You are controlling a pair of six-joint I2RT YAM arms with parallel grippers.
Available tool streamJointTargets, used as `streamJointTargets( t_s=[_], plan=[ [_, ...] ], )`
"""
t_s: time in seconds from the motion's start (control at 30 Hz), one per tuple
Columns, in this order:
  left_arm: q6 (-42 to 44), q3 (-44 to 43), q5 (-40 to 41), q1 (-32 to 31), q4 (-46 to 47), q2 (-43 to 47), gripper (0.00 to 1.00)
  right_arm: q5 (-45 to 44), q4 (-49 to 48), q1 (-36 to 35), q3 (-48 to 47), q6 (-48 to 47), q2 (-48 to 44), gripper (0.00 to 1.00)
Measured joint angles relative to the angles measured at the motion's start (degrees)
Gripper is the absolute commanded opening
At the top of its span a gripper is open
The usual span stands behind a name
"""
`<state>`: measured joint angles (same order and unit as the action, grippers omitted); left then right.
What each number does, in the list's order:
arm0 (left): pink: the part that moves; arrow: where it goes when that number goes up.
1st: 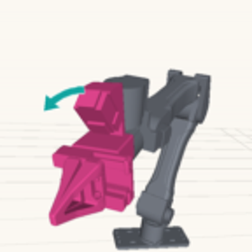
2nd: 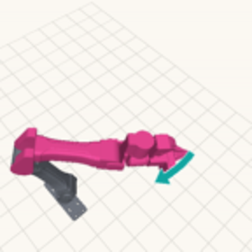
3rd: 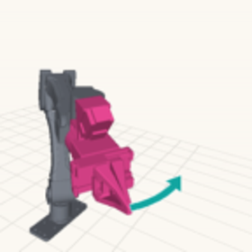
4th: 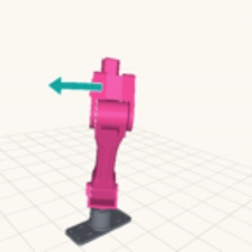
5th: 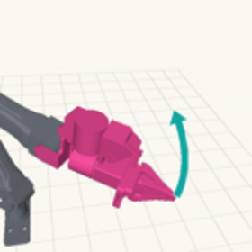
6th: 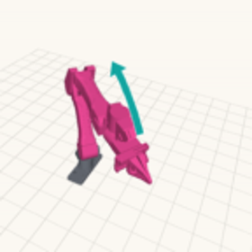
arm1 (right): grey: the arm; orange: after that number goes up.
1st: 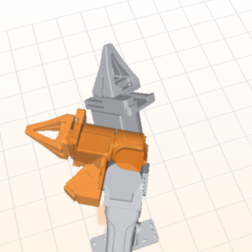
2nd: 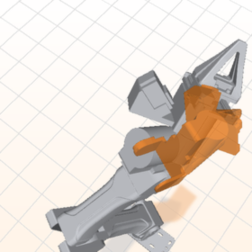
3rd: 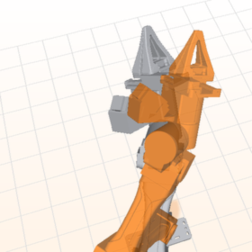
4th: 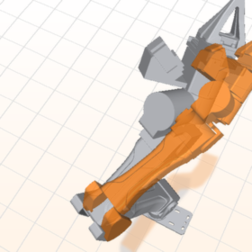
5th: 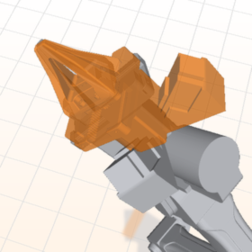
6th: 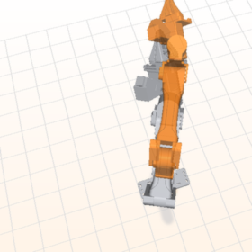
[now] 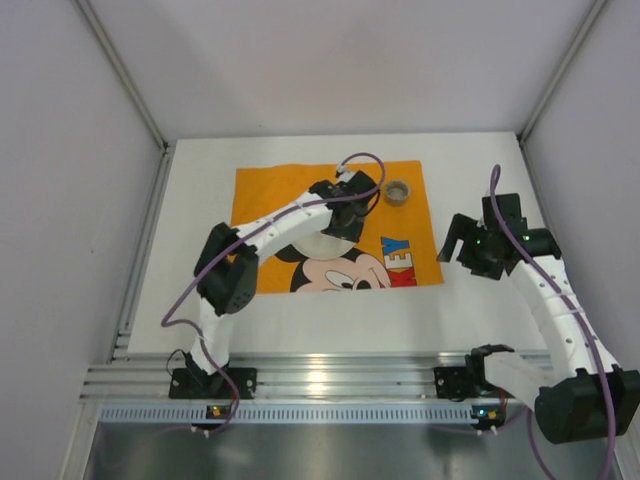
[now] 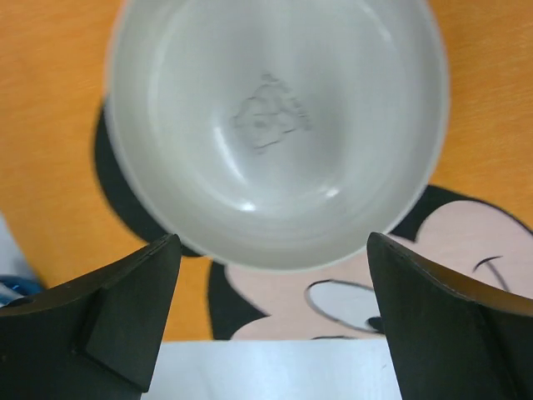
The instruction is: Set the dinner table for one person
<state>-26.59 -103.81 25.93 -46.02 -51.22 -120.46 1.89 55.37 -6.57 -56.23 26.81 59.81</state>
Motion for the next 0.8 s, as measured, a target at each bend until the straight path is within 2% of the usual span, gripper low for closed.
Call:
streamJointTargets(
  t_s=[0.07,0.13,0.23,0.3,0.43,0.5,0.6,0.8],
  plan=[
    [-0.5,7.3,1.3,2.6,0.4,8.5,0.99,-0.1,0.0,0.0,0.1,0.2,-0.7,0.87],
    [-0.2,18.1,0.7,9.1,1.9,19.8,0.98,-0.1,-0.2,0.0,1.0,0.4,-1.8,0.87],
    [1.7,33.8,-0.5,26.5,4.0,35.9,0.93,0.2,-0.3,0.0,2.8,0.7,-2.8,0.87],
    [3.2,41.8,-0.8,35.6,4.0,42.0,0.83,0.5,-0.4,0.0,4.0,0.8,-2.7,0.87],
    [6.2,46.6,-3.6,37.9,2.1,42.8,0.72,1.4,-0.8,0.0,4.5,0.7,-1.5,0.87],
    [8.1,46.7,-6.4,38.8,3.3,41.1,0.58,1.7,-1.1,0.0,4.5,0.4,-0.7,0.87],
    [10.7,46.8,-10.8,42.2,5.1,37.9,0.49,1.9,-1.3,0.0,4.4,-0.3,0.5,0.87],
    [12.7,47.9,-15.1,45.4,6.5,32.9,0.48,1.9,-1.4,0.0,4.4,-1.2,1.0,0.87]
  ],
)
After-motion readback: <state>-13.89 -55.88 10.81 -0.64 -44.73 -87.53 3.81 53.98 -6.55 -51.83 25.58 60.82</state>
